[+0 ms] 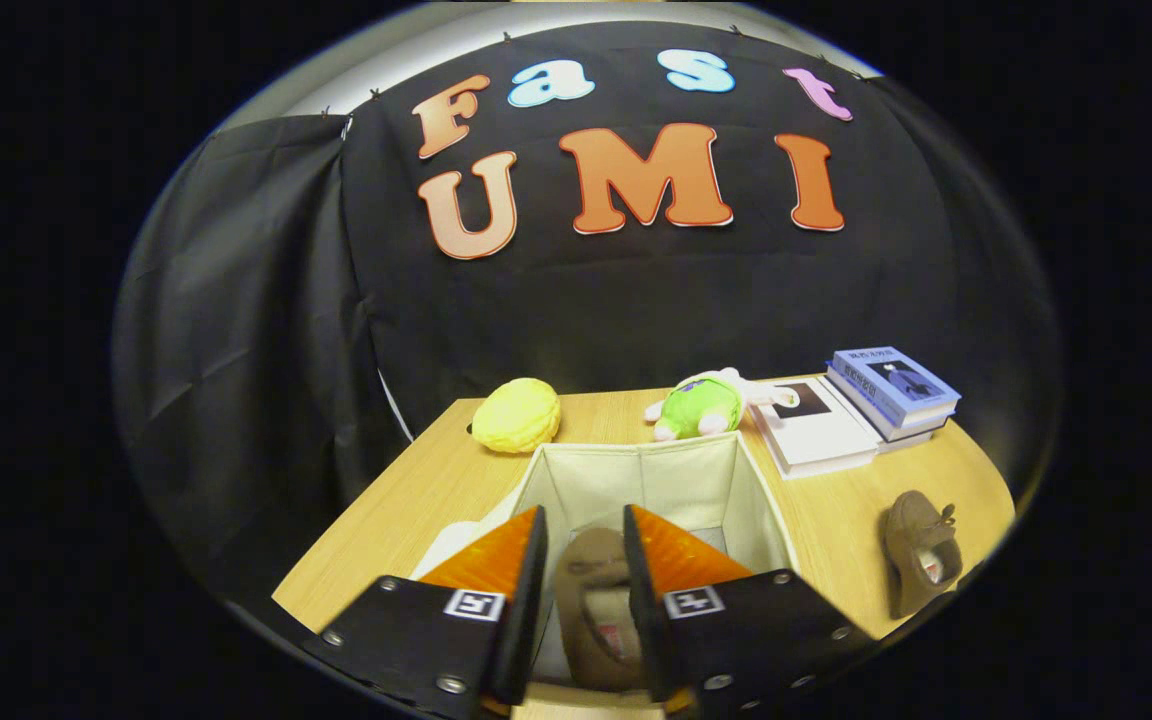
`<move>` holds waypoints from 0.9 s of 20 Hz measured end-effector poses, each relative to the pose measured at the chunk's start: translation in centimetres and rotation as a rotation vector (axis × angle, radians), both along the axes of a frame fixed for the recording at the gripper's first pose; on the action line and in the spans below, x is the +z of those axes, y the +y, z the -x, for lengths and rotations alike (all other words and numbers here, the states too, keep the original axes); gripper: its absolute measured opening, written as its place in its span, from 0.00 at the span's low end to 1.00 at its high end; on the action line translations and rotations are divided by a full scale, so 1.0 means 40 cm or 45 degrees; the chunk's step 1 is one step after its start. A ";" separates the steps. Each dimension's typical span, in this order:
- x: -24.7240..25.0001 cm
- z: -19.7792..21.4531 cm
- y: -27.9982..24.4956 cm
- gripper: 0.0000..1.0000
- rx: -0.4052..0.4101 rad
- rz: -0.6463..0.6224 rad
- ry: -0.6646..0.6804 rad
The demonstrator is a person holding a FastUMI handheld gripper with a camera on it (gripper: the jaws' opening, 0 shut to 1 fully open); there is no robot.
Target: Open the storage box then place both shoes into the box .Put the left shoe in first, then the right shoe, with the right side of both shoes facing outward in a uniform manner.
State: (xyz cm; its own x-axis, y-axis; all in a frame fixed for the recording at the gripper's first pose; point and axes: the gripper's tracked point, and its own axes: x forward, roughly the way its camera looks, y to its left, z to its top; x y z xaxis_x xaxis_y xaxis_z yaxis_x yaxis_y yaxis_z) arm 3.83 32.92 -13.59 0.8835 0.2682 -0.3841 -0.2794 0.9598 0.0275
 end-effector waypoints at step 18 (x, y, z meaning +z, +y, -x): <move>-0.016 -0.027 -0.466 0.98 -0.230 0.039 -0.025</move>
